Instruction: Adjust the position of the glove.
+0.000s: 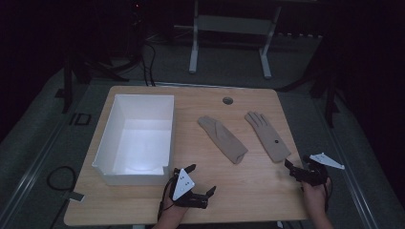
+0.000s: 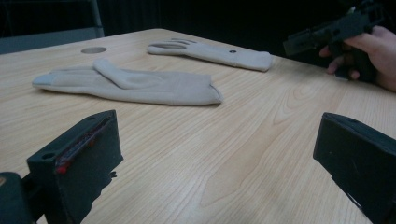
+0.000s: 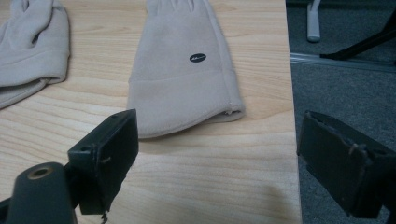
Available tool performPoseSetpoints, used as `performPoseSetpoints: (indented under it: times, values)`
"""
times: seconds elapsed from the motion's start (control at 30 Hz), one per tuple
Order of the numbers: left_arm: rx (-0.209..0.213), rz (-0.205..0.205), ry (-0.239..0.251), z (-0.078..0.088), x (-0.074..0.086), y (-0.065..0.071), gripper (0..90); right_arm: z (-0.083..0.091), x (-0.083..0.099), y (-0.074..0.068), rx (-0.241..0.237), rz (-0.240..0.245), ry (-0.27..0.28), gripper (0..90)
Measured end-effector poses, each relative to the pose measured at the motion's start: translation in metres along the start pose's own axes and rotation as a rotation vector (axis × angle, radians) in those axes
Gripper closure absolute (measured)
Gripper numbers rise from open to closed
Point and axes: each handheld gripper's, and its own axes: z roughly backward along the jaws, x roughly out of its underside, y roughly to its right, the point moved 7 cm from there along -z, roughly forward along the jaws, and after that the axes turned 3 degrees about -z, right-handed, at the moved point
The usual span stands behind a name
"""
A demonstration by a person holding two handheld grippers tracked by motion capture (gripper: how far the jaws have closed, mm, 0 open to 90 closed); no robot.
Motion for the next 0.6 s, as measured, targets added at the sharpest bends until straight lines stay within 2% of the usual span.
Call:
performPoseSetpoints:
  times: [0.3,0.4,0.5,0.6]
  values:
    - [-0.008,0.001,0.0,0.0,0.0,0.0,1.2,-0.001,0.001,-0.001,-0.005,0.007,-0.009,12.6]
    - [-0.006,0.019,0.003,-0.001,0.0,-0.001,1.2,-0.001,0.0,-0.002,-0.027,0.017,-0.018,11.9]
    - [-0.01,0.007,0.007,0.0,0.0,-0.001,1.3,0.001,-0.003,-0.003,-0.05,0.02,-0.021,11.9]
    - [-0.01,-0.007,0.011,0.0,0.0,0.001,1.2,0.006,-0.012,-0.002,-0.04,0.023,-0.018,11.9]
